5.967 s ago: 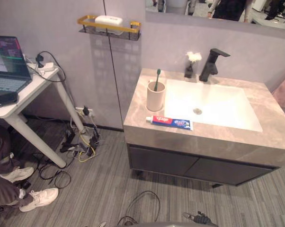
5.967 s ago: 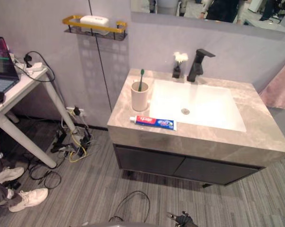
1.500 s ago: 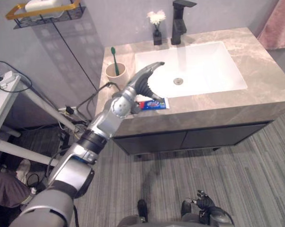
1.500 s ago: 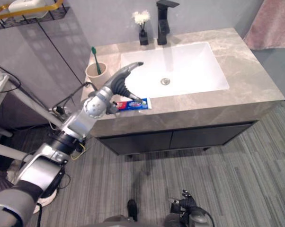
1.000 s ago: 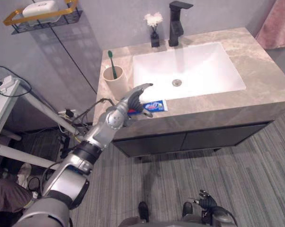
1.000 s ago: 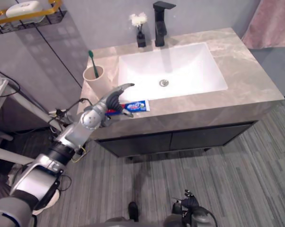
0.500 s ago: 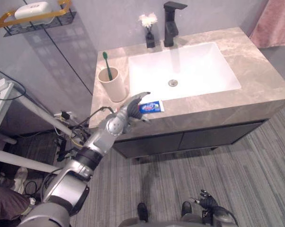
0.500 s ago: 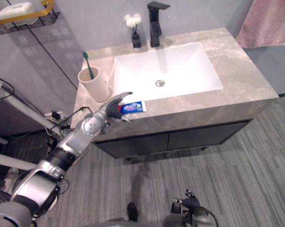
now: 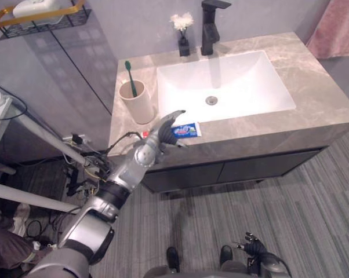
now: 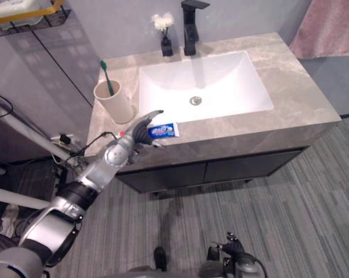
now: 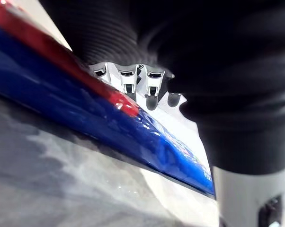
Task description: Organize washtable
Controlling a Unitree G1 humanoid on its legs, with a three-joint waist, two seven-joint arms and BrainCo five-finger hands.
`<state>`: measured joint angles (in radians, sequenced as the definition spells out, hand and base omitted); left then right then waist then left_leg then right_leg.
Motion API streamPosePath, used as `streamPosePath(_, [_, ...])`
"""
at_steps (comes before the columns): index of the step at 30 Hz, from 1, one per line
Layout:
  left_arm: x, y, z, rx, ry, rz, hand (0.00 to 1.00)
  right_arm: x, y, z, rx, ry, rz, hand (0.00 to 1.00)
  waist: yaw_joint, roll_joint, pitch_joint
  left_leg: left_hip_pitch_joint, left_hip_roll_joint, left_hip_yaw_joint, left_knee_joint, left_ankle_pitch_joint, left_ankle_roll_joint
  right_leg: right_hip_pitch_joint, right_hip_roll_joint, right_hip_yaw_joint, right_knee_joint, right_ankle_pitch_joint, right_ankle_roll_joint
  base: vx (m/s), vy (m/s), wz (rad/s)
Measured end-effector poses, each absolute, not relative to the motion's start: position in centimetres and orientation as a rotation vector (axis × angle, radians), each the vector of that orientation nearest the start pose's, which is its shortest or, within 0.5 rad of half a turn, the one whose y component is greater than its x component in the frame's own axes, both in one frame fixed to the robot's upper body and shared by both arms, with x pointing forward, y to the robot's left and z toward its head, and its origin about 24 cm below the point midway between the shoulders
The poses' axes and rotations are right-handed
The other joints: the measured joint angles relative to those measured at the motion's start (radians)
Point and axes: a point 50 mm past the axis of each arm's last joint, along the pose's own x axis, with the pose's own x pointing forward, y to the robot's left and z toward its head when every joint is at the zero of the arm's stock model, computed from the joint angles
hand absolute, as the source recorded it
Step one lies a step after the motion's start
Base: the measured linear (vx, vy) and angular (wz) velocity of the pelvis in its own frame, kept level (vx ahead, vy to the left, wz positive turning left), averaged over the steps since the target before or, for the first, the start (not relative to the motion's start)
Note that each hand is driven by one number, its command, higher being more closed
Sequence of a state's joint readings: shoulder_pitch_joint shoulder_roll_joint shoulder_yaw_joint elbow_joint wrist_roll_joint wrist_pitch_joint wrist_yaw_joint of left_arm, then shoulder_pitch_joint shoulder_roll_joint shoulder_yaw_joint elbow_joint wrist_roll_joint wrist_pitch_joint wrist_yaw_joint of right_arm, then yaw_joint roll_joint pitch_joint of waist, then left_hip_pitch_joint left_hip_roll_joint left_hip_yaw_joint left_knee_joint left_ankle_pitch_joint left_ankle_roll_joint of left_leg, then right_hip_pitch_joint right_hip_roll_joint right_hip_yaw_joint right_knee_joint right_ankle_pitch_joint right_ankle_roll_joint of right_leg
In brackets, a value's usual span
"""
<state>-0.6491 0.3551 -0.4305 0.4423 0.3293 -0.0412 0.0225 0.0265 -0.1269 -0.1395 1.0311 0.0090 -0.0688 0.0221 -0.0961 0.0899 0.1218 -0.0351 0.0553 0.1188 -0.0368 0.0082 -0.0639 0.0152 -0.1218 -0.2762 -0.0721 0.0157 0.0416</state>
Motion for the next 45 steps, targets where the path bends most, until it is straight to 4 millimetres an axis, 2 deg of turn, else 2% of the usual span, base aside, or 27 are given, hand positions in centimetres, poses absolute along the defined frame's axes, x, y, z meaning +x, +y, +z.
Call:
streamPosePath(12, [35.5, 10.6, 11.3, 0.888, -0.25, -0.327, 0.0, 12.5, -21.6, -14.8, -0.031, 0.975, -0.18, 0.0, 0.0, -0.007, 0.005, 0.0, 0.002, 0.018, 0.0, -0.003, -0.002, -0.003, 0.0, 0.006, -0.002, 0.001, 0.0, 0.0, 0.0, -0.01])
streamPosePath(13, [35.7, 10.6, 11.3, 0.89, -0.248, -0.323, 1.0, 12.5, -21.6, -14.8, -0.031, 0.975, -0.18, 0.0, 0.0, -0.008, 0.005, 0.0, 0.002, 0.02, 0.0, -0.003, -0.002, -0.004, 0.0, 0.007, -0.002, 0.001, 0.0, -0.01, 0.001, -0.03])
streamPosePath(18, [36.6, 10.7, 12.6, 0.943, -0.275, -0.301, 1.0, 12.9, -21.5, -14.6, -0.036, 0.961, -0.171, 0.0, 0.005, -0.02, 0.03, -0.013, 0.011, 0.036, 0.004, -0.004, -0.003, -0.032, 0.007, 0.027, -0.002, 0.013, -0.007, -0.04, -0.001, -0.11])
streamPosePath(21, [37.6, 10.6, 14.4, 1.006, -0.326, -0.267, 1.0, 13.7, -21.5, -14.3, -0.044, 0.933, -0.157, 0.0, 0.005, -0.023, 0.059, -0.053, 0.012, 0.051, 0.023, -0.004, -0.003, -0.072, 0.006, 0.039, -0.002, 0.028, 0.006, -0.08, 0.005, -0.14])
streamPosePath(25, [38.9, 11.1, 18.2, 1.119, -0.41, -0.18, 1.0, 15.0, -21.3, -13.7, -0.032, 0.883, -0.154, 0.0, 0.003, -0.016, 0.102, -0.114, 0.018, 0.083, 0.049, -0.004, -0.003, -0.138, 0.008, 0.084, -0.001, 0.058, 0.013, -0.09, 0.001, -0.28])
streamPosePath(27, [39.1, 11.3, 18.9, 1.162, -0.425, -0.164, 1.0, 15.2, -21.2, -13.6, -0.035, 0.874, -0.146, 0.0, -0.001, -0.013, 0.104, -0.127, 0.018, 0.091, 0.053, -0.004, -0.003, -0.156, 0.007, 0.096, 0.0, 0.064, 0.018, -0.03, -0.016, -0.21])
streamPosePath(39, [38.8, 10.5, 20.3, 1.192, -0.508, -0.153, 1.0, 15.8, -21.1, -13.1, -0.054, 0.825, -0.165, 0.0, -0.001, 0.007, 0.122, -0.144, 0.016, 0.092, 0.055, -0.003, -0.002, -0.173, 0.005, 0.1, 0.003, 0.067, 0.027, 0.0, -0.003, -0.01])
streamPosePath(45, [38.6, 10.2, 20.0, 1.192, -0.52, -0.161, 1.0, 16.0, -20.9, -13.1, -0.059, 0.818, -0.147, 0.0, -0.007, 0.012, 0.122, -0.144, 0.017, 0.082, 0.061, -0.003, -0.002, -0.172, 0.004, 0.093, 0.017, 0.06, 0.037, -0.01, -0.003, 0.03])
